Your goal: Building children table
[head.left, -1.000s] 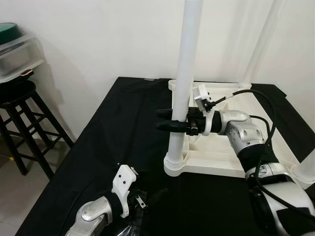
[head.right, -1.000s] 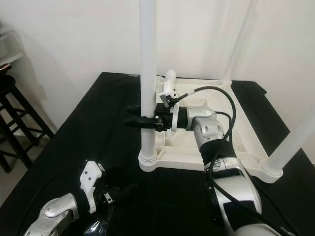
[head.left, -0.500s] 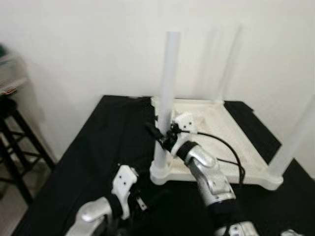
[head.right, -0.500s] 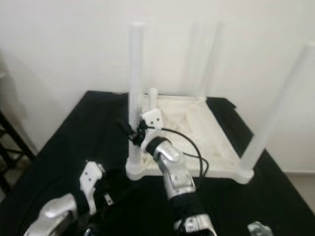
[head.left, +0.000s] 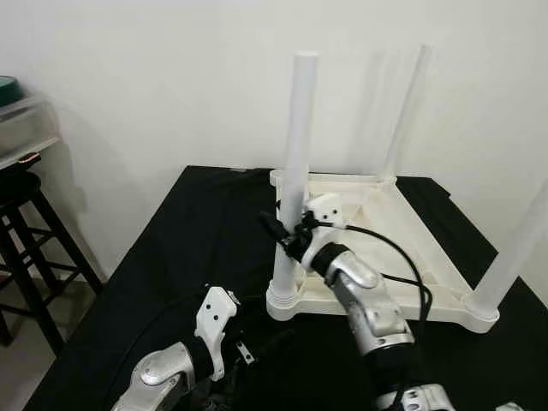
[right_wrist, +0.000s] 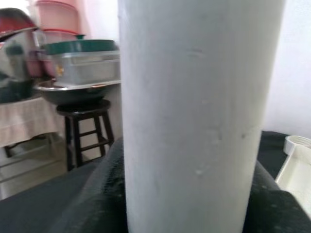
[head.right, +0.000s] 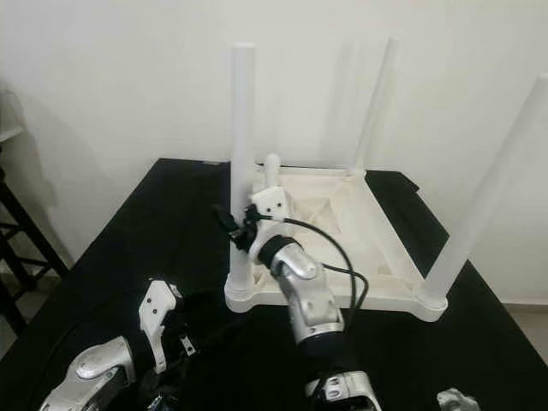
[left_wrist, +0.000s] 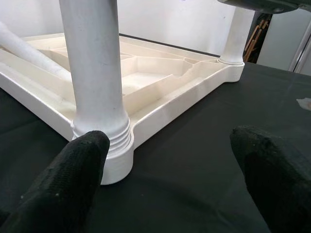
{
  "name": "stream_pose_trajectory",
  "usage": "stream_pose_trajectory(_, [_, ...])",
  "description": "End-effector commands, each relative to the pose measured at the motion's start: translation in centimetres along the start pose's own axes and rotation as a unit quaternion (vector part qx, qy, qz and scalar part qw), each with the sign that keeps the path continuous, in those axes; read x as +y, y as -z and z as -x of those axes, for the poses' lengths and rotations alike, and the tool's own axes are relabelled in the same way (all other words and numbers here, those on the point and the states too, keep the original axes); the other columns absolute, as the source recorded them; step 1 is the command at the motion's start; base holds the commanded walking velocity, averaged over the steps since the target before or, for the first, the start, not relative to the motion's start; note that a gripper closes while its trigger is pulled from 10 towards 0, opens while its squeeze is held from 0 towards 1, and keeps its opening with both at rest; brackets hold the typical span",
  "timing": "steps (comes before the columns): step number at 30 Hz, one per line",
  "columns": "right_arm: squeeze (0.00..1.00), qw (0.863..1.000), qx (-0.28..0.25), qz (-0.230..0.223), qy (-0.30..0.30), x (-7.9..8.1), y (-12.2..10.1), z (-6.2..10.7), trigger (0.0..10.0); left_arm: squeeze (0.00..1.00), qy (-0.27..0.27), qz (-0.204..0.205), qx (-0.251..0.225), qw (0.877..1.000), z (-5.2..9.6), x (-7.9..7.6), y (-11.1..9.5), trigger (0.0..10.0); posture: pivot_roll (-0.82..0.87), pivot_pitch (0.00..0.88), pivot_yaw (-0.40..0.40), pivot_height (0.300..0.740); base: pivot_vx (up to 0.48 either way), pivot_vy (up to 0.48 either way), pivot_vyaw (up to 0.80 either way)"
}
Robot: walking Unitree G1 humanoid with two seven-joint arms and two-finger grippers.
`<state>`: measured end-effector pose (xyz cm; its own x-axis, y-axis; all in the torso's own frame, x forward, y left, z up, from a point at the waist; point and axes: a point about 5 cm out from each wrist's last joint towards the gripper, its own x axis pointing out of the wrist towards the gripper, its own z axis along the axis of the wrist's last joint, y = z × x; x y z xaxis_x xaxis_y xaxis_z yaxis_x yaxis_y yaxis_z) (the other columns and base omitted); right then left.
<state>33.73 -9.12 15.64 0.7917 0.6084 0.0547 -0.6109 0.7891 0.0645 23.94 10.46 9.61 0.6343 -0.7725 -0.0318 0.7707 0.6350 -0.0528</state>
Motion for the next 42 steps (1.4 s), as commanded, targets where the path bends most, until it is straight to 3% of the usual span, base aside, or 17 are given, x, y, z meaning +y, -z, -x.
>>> stream_pose_trajectory(1, [1.0,0.996,0.064,-0.052,-0.021,-0.1,3.4,1.6,10.0,0.0,-0.001,-0.003,0.002,1.0,-0.1,0.0,-0.1,10.0,0.0,0.0,-0.016,0.74,0.0,0.0,0.0])
stream_pose_trajectory(2, [1.0,0.996,0.064,-0.052,-0.021,-0.1,3.4,1.6,10.0,0.0,-0.001,-0.003,0.002,1.0,-0.1,0.0,-0.1,10.0,0.0,0.0,-0.016,0.74,0.0,0.0,0.0])
stream_pose_trajectory(4, [1.0,0.993,0.029,-0.006,-0.116,-0.2,0.9,1.7,10.0,0.0,0.0,-0.003,0.002,1.0,-0.2,-0.1,0.0,10.0,0.0,0.0,-0.018,0.74,0.0,0.0,0.0])
stream_pose_trajectory(5, [1.0,0.993,0.029,-0.006,-0.116,-0.2,0.9,1.7,10.0,0.0,0.0,-0.003,0.002,1.0,-0.2,-0.1,0.0,10.0,0.0,0.0,-0.018,0.74,0.0,0.0,0.0])
stream_pose_trajectory(6, [0.87,0.987,0.029,0.025,-0.153,-0.2,0.1,2.0,10.0,0.0,0.0,-0.003,0.003,1.0,-0.2,-0.2,0.0,10.0,0.0,0.0,-0.019,0.74,0.0,0.0,0.0])
stream_pose_trajectory(7, [0.0,0.976,0.04,0.061,-0.204,-0.3,-0.4,2.3,10.0,0.0,-0.001,-0.004,0.003,1.0,-0.3,-0.2,0.0,10.0,0.01,0.0,-0.02,0.74,0.0,0.0,0.0])
stream_pose_trajectory(8, [0.0,0.976,0.04,0.061,-0.204,-0.3,-0.4,2.3,10.0,0.0,-0.001,-0.004,0.003,1.0,-0.3,-0.2,0.0,10.0,0.01,0.0,-0.02,0.74,0.0,0.0,0.0])
stream_pose_trajectory(9, [0.0,0.957,0.074,0.094,-0.262,-1.0,-0.5,2.7,10.0,0.0,-0.002,-0.006,0.003,1.0,-0.3,-0.3,0.0,10.0,0.01,0.0,-0.022,0.74,0.0,0.0,0.0])
stream_pose_trajectory(11, [0.0,0.953,0.084,0.1,-0.275,-1.5,-0.6,2.6,10.0,0.0,-0.003,-0.007,0.002,1.0,-0.3,-0.3,0.0,10.0,0.01,0.0,-0.025,0.74,0.0,0.0,0.0])
stream_pose_trajectory(21, [0.0,0.955,0.092,0.063,-0.276,-3.6,-1.0,0.4,10.0,0.0,-0.018,-0.022,-0.005,1.0,-0.3,-0.5,0.0,10.0,0.04,0.0,-0.03,0.74,0.0,0.0,0.0])
stream_pose_trajectory(22, [0.0,0.954,0.085,0.058,-0.283,-3.5,-1.3,0.3,9.1,0.0,-0.021,-0.022,-0.008,1.0,-0.3,-0.5,0.0,10.0,0.05,0.0,-0.029,0.74,0.0,0.0,0.0])
stream_pose_trajectory(23, [0.0,0.954,0.085,0.058,-0.283,-3.5,-1.3,0.3,9.1,0.0,-0.021,-0.022,-0.008,1.0,-0.3,-0.5,0.0,10.0,0.05,0.0,-0.029,0.74,0.0,0.0,0.0])
stream_pose_trajectory(24, [0.0,0.951,0.08,0.055,-0.294,-3.5,-1.6,0.2,6.5,0.0,-0.025,-0.021,-0.012,0.999,-0.2,-0.4,-0.1,10.0,0.05,0.0,-0.029,0.74,0.0,0.0,0.0])
stream_pose_trajectory(25, [0.0,0.951,0.08,0.055,-0.294,-3.5,-1.6,0.2,6.5,0.0,-0.025,-0.021,-0.012,0.999,-0.2,-0.4,-0.1,10.0,0.05,0.0,-0.029,0.74,0.0,0.0,0.0])
stream_pose_trajectory(26, [0.0,0.95,0.078,0.055,-0.298,-3.5,-1.8,0.0,0.0,0.0,-0.033,-0.018,-0.02,0.999,-0.1,-0.3,-0.3,10.0,0.04,0.0,-0.036,0.74,0.0,0.0,0.0])
stream_pose_trajectory(36, [0.0,0.953,0.061,0.068,-0.287,-3.8,-2.0,-0.4,0.0,0.0,-0.072,-0.019,-0.033,0.997,0.3,1.3,-1.1,10.0,0.02,0.0,-0.006,0.74,0.0,0.0,0.0])
stream_pose_trajectory(42, [0.0,0.986,0.068,0.089,-0.127,-4.7,0.1,1.6,0.0,0.0,-0.113,0.0,-0.052,0.992,1.2,2.0,-2.0,10.0,0.0,0.0,0.002,0.74,0.0,0.0,0.0])
